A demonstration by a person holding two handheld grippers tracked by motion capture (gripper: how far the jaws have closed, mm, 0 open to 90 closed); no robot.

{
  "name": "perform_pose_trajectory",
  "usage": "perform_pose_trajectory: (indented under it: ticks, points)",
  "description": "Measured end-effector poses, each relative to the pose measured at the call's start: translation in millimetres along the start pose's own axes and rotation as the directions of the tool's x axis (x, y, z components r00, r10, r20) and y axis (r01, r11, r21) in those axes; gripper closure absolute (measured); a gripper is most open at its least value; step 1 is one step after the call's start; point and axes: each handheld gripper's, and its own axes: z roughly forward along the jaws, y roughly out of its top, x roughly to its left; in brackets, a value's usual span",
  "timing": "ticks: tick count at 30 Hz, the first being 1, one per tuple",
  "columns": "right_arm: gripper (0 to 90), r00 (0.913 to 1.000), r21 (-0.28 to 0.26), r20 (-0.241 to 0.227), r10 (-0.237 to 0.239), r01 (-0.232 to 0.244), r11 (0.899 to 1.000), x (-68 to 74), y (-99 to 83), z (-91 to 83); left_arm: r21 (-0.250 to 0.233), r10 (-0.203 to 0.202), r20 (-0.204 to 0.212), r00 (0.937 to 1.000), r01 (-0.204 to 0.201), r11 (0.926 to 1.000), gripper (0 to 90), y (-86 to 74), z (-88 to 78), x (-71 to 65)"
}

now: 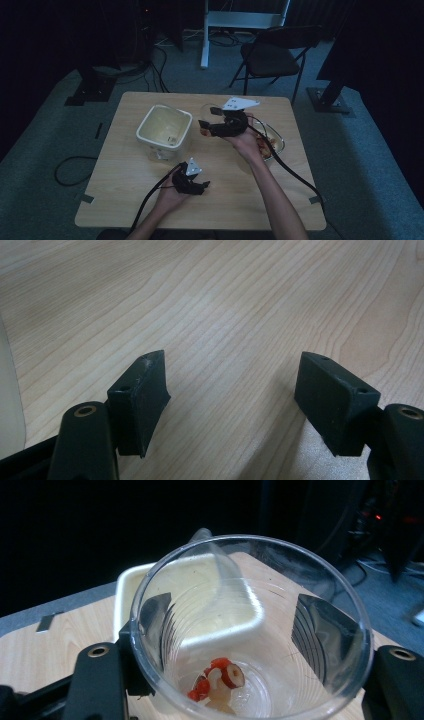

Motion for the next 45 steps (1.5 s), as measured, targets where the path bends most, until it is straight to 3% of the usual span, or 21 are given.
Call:
perform_pose_trajectory:
  ticks: [11,18,25,30,40,43,45]
  points:
    - [32.3,0.9971,-0.030,-0.076,-0.004,0.001,1.000,16.6,18.3,20.5,0.002,0.002,0.003,1.0000,-0.002,1.0000,30.0,0.0,0.0,0.0]
    - [32.0,0.9908,-0.033,-0.134,-0.021,0.017,0.999,29.8,31.4,38.9,0.003,0.002,0.004,1.0000,-0.002,1.0000,30.0,0.0,-0.1,0.0]
    - [31.8,0.9886,-0.021,-0.149,-0.018,0.015,1.000,36.5,37.4,62.2,0.006,0.007,0.003,1.0000,-0.007,1.0000,30.0,0.1,-0.4,0.1]
    - [31.8,0.9841,-0.049,-0.176,0.021,-0.030,0.998,32.2,36.3,71.5,0.006,0.007,0.003,1.0000,-0.007,1.0000,30.0,0.1,-0.3,0.0]
    - [31.4,0.9841,-0.045,-0.175,0.030,-0.038,0.998,31.3,38.3,82.0,0.004,0.005,0.003,1.0000,-0.005,1.0000,30.0,0.1,-0.2,-0.2]
    - [28.1,0.9854,-0.054,-0.167,0.032,-0.042,0.998,33.3,40.9,86.7,0.005,0.006,0.003,1.0000,-0.006,1.0000,30.0,0.1,-0.3,-0.1]
    - [19.5,0.9808,-0.062,-0.183,0.066,-0.079,0.995,30.3,40.6,88.8,0.005,0.006,0.003,1.0000,-0.006,1.0000,30.0,0.1,-0.3,-0.2]
